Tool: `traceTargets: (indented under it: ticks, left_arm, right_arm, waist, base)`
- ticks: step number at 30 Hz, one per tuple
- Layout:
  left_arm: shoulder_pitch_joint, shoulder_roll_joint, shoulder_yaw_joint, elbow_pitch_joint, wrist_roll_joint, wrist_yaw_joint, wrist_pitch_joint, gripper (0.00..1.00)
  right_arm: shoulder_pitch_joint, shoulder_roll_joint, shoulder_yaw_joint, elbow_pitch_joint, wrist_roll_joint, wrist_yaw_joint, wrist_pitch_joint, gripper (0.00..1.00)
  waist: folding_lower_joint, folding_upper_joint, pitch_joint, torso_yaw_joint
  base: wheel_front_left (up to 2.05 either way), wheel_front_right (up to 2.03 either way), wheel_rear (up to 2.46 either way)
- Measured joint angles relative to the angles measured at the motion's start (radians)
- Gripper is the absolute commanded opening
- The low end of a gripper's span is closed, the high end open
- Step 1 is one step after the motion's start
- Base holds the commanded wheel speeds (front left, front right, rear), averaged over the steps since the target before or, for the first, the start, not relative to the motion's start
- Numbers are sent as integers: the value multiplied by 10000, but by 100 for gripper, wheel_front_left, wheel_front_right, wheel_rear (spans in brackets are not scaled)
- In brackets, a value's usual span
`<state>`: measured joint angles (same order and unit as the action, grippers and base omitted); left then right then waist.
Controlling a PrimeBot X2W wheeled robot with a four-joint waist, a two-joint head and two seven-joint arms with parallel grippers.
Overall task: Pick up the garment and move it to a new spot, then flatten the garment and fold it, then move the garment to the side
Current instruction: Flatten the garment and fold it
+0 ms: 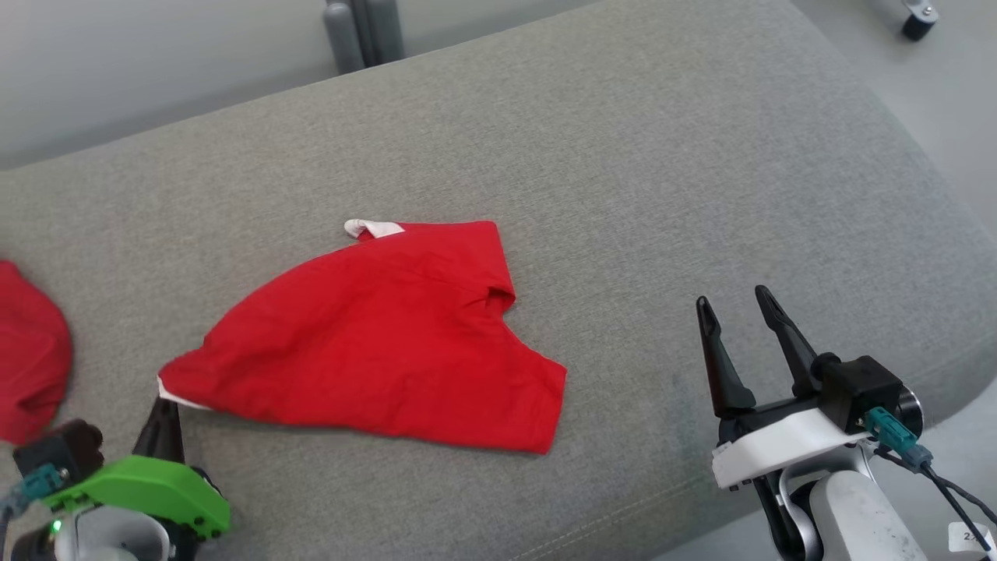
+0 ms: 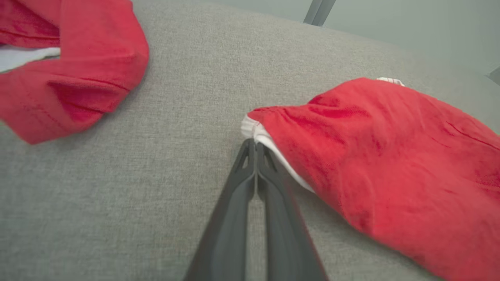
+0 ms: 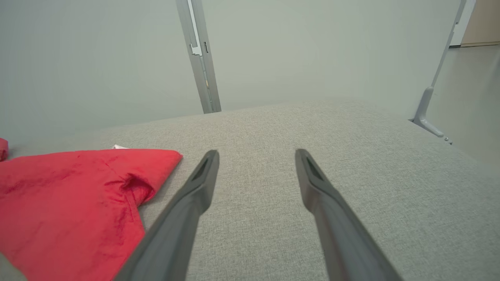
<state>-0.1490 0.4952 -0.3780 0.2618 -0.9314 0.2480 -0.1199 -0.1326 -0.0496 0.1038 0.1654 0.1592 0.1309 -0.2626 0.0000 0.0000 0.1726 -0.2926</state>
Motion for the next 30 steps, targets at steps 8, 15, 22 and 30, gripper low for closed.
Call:
traceTargets:
  ticks: [8, 15, 22, 30]
  left_arm:
    - [1314, -704, 75, -272, -247, 173, -769, 0]
    - [1425, -924, -242, -364, -169, 163, -786, 100]
    - [1998, -828, -364, -989, -270, 399, -424, 100]
    - [2499, 328, -1018, -3068, 433, 867, 621, 100]
  right_arm:
    - [-1, -4, -180, -21, -395, -2, -2, 100]
    - [-25, 0, -242, -36, -479, 0, -2, 100]
    - [-34, 0, -357, -109, -483, 0, -2, 100]
    - [-13, -4, -575, -221, -483, 0, -2, 100]
  waist:
    - [0, 0, 117, 800]
    - [0, 0, 221, 1290]
    - [0, 0, 338, 1440]
    - [0, 0, 500, 1492]
  base:
    - [0, 0, 0]
    - [0, 0, 0]
    - [0, 0, 0]
    - [0, 0, 0]
